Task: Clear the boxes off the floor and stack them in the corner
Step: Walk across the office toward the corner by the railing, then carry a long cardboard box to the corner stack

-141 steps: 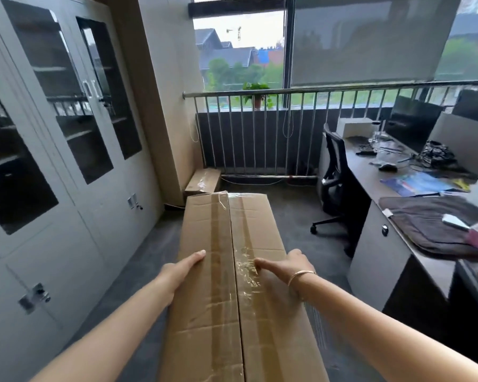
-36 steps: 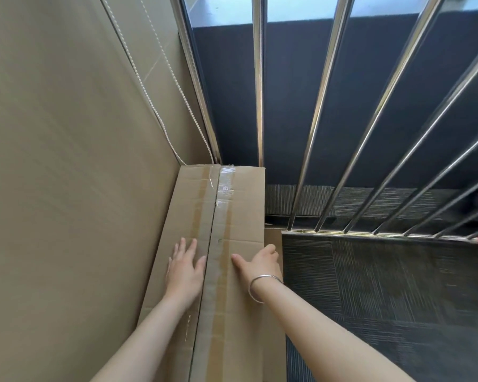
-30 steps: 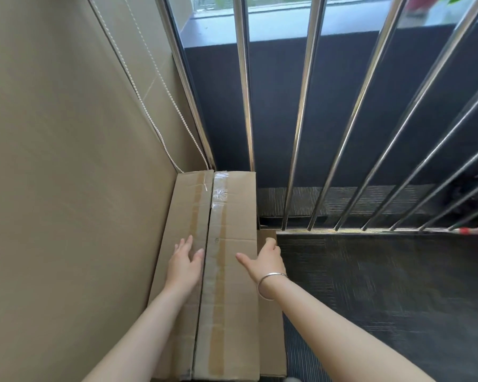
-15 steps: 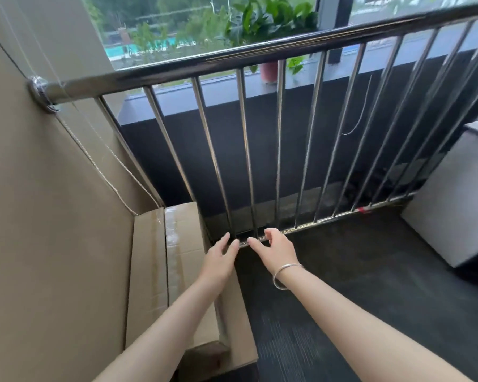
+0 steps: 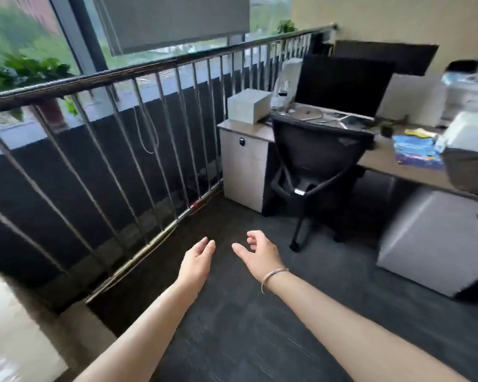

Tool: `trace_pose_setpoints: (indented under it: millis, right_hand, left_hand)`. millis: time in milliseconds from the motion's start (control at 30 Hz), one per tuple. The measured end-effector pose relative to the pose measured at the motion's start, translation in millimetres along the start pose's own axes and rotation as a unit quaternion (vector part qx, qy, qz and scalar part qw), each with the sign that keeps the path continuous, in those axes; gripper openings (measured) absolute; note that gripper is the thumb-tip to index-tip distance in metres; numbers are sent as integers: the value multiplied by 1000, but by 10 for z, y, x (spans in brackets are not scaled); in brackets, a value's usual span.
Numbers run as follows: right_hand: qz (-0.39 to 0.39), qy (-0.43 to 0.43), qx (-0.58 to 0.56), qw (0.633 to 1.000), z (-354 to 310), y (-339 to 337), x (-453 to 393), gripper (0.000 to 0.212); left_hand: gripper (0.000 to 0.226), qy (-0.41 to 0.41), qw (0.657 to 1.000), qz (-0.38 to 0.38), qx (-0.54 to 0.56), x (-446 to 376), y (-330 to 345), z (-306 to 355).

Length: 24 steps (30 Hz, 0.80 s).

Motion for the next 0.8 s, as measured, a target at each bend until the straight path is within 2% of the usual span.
trace_pose_setpoints:
  millis: [133,267,367,500,567,800]
  right_hand:
    - [111,65,-24,991,801,-1366,654,55]
    - [224,123,-34,966,1547,-2741,1316,54]
    - [319,159,-69,932,2149,-3775,1902,55]
    - [422,198,-97,879,2876,-4965,2649,54]
    - [457,219,-97,857,3157,-5480,2939,52]
    - [569,288,-115,762,4250,-7511,4069,49]
  left_hand:
    - [50,31,991,-128,-19,618,1484,466]
    - [49,75,963,-256,-35,1330,3030,1037]
    - [48,115,919,-371,-71,2041,4265,1400]
    - [48,160,854,-482,-114,2923,5789,1721]
    - [46,176,836,-505,-124,3291,6412,1896]
    - [47,200,730,-636,-155,4849,8758,2430]
Point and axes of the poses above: each hand's wrist, its own x-axis away from the middle knuckle, its own y-axis out of the palm, z = x × y, the point moved 8 cm from there along -x, towards the middle knuckle, and after that the axes turned 1 degree about -x, right-handed, at the moved point
